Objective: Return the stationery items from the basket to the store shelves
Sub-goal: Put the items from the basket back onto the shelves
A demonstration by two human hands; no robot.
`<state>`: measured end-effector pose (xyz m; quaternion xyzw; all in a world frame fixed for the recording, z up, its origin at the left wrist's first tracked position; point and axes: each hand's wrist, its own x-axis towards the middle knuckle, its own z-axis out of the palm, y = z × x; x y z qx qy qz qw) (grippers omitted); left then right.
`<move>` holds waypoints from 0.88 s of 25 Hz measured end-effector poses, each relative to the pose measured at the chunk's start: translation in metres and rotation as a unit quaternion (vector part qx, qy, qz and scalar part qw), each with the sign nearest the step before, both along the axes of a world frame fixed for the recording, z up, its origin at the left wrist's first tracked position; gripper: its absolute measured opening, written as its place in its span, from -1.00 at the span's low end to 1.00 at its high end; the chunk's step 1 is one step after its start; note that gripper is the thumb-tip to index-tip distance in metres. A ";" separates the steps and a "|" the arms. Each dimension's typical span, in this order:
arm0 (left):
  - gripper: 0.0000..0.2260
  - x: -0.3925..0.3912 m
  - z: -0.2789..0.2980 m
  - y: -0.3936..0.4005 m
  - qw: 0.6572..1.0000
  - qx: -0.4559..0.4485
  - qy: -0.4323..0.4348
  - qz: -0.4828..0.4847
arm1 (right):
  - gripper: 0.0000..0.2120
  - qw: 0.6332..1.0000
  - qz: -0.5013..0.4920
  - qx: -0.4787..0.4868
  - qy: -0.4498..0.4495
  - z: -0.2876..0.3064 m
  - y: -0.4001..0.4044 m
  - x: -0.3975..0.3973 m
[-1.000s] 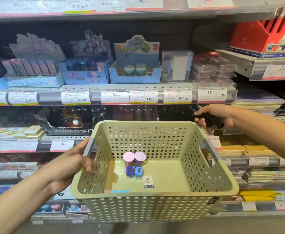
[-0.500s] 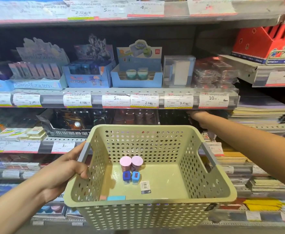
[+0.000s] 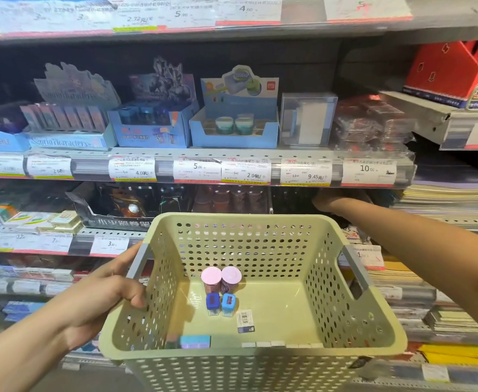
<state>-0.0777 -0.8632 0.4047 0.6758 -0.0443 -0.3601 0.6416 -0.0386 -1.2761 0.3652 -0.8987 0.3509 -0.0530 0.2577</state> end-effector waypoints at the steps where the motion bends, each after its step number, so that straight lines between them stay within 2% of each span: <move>1: -0.25 0.000 0.001 0.000 1.000 0.001 0.003 0.001 | -0.62 0.999 0.007 -0.035 0.018 -0.003 0.000 -0.002; 3: -0.23 0.000 0.001 0.001 1.000 0.005 0.008 -0.005 | -0.65 0.998 0.018 -0.057 0.029 -0.009 -0.002 -0.003; 8: -0.21 0.004 -0.001 0.003 1.000 0.000 0.008 -0.018 | -0.79 0.996 0.000 0.015 0.087 -0.008 0.004 -0.019; 12: -0.21 0.005 -0.002 0.003 1.000 -0.002 0.008 -0.024 | -0.65 0.992 0.013 0.025 0.124 -0.008 0.011 -0.022; 15: -0.20 0.006 -0.003 0.005 1.000 -0.001 0.009 -0.021 | -0.70 0.995 0.014 -0.016 0.092 -0.011 0.010 -0.019; 19: -0.28 0.007 -0.002 0.008 1.000 0.000 -0.005 -0.020 | -0.79 0.993 0.010 -0.042 0.105 -0.009 0.005 -0.021; 22: -0.33 0.006 0.000 0.008 0.999 -0.004 -0.009 -0.032 | -0.67 0.991 0.009 -0.026 0.129 -0.003 0.007 -0.023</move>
